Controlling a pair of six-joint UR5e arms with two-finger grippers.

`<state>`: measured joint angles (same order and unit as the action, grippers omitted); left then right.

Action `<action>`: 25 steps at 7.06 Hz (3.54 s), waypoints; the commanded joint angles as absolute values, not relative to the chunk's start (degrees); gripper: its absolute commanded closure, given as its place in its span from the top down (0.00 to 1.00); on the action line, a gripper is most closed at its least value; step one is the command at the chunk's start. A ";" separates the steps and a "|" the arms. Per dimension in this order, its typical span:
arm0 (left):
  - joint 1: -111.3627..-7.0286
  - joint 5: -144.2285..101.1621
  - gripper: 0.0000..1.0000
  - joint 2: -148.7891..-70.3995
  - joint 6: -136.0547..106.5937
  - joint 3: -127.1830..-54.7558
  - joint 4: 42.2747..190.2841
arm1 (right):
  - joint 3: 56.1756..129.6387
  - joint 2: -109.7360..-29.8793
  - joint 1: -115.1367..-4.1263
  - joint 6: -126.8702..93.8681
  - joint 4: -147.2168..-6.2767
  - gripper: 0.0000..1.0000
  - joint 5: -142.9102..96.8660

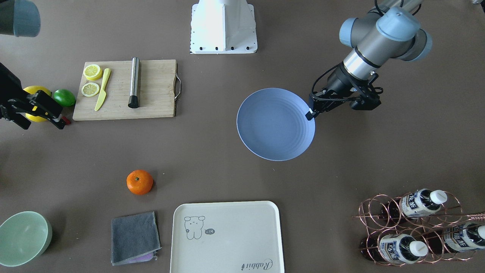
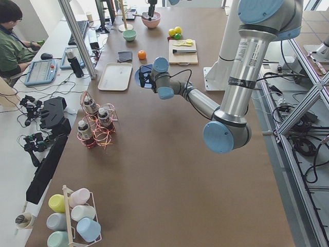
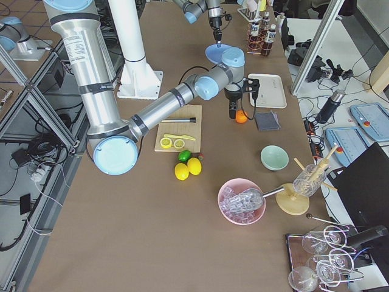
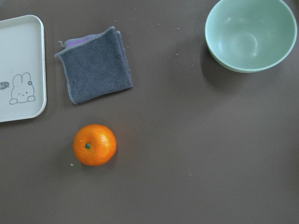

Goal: Pick orange to plate
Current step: 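Slide the blue plate toward the orange with left gripper while right arm approaches, then grasp the orange with the right gripper while the left gripper releases the plate, then carry the orange over the blue plate with the right gripper while the left arm withdraws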

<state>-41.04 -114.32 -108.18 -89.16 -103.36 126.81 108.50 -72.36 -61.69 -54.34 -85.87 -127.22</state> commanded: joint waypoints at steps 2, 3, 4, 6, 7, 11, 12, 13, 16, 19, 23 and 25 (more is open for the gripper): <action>-23.96 -93.59 0.00 -118.10 -94.39 -101.88 116.82 | 98.83 -61.74 -55.37 -61.61 -85.78 1.00 -120.95; -21.99 -90.30 0.00 -119.52 -94.57 -98.38 116.89 | 95.83 -59.26 -55.11 -61.61 -85.78 1.00 -120.85; -21.45 -89.39 0.00 -119.62 -94.40 -95.83 117.16 | 95.19 -59.06 -54.93 -61.61 -85.78 1.00 -120.85; -21.53 -89.56 0.00 -119.53 -94.22 -95.36 116.90 | 90.73 -57.40 -54.41 -62.05 -81.68 1.00 -120.76; -21.79 -89.65 0.04 -119.44 -94.13 -96.23 117.07 | 89.05 -57.39 -53.10 -64.40 -79.21 1.00 -120.59; -27.42 -97.03 0.98 -118.13 -92.91 -106.77 108.22 | 83.34 -56.08 -48.09 -64.42 -76.65 1.00 -112.78; -27.60 -97.03 0.98 -118.12 -92.12 -106.96 108.19 | 80.88 -54.94 -47.29 -64.42 -75.42 1.00 -110.50; -27.95 -97.03 0.98 -118.04 -92.02 -106.96 108.19 | 78.16 -53.63 -46.94 -64.51 -73.41 1.00 -109.35; -29.69 -98.34 0.98 -118.21 -92.20 -110.19 107.67 | 73.13 -53.69 -45.09 -64.42 -67.77 1.00 -107.84; -35.23 -105.89 0.98 -117.08 -90.19 -110.30 106.61 | 76.44 -55.11 -44.20 -65.30 -68.02 0.00 -108.71; -43.82 -107.48 0.98 -109.02 -72.39 -111.09 106.70 | 97.95 -50.46 -42.13 -71.50 -90.94 0.00 -109.96; -50.77 -110.39 0.98 -102.50 -57.36 -110.74 107.31 | 100.02 -48.70 -31.53 -77.68 -91.14 0.00 -99.65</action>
